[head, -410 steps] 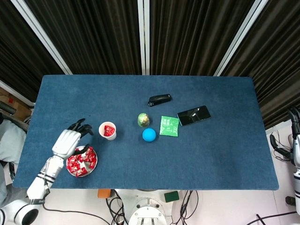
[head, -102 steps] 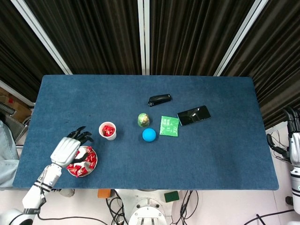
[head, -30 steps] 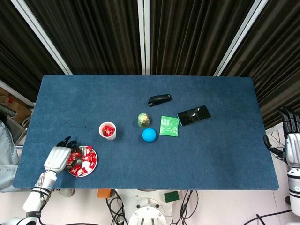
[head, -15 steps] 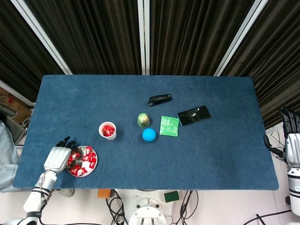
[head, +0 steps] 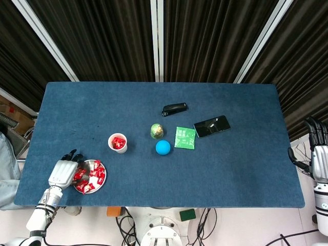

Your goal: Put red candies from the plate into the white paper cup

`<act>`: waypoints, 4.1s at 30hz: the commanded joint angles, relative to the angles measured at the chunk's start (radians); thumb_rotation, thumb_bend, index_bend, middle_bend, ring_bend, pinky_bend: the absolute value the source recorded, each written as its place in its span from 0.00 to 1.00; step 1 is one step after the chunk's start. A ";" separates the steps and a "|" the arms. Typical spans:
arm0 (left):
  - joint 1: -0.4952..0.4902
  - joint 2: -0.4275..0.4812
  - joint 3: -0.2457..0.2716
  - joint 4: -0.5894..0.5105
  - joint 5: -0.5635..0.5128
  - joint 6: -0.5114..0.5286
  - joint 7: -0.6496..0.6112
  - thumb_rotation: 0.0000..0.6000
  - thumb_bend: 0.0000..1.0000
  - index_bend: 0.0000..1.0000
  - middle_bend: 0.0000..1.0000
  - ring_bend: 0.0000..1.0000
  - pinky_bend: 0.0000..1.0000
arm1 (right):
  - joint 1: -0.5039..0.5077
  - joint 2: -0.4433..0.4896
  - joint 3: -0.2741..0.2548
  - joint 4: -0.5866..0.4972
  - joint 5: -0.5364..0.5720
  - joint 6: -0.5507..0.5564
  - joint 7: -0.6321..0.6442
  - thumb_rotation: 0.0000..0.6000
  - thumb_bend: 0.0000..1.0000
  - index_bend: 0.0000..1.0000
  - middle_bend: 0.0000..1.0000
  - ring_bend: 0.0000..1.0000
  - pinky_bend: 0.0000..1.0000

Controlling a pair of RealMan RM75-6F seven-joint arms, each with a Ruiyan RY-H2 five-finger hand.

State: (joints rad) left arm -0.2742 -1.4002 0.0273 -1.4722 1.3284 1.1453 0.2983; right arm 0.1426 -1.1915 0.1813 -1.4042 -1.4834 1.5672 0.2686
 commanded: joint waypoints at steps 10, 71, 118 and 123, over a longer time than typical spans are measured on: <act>-0.001 -0.001 0.002 0.003 0.025 0.009 -0.032 1.00 0.35 0.60 0.25 0.05 0.22 | 0.001 0.002 -0.001 -0.006 -0.003 0.000 -0.006 1.00 0.35 0.00 0.00 0.00 0.00; -0.331 -0.063 -0.188 0.058 0.041 -0.128 -0.355 1.00 0.34 0.36 0.27 0.06 0.21 | -0.006 0.007 0.003 0.005 0.004 0.005 0.019 1.00 0.35 0.00 0.00 0.00 0.00; -0.047 -0.022 0.042 0.025 0.171 0.055 -0.227 1.00 0.28 0.39 0.25 0.07 0.22 | -0.002 -0.001 -0.002 0.007 -0.006 0.008 0.016 1.00 0.35 0.00 0.00 0.00 0.00; -0.046 -0.014 0.048 0.018 0.163 0.036 -0.228 1.00 0.28 0.41 0.25 0.07 0.22 | 0.000 -0.004 -0.002 0.008 -0.005 0.004 0.015 1.00 0.35 0.00 0.00 0.00 0.00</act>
State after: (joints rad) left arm -0.3196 -1.4154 0.0736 -1.4530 1.4925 1.1832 0.0720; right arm 0.1421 -1.1952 0.1791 -1.3959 -1.4887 1.5716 0.2835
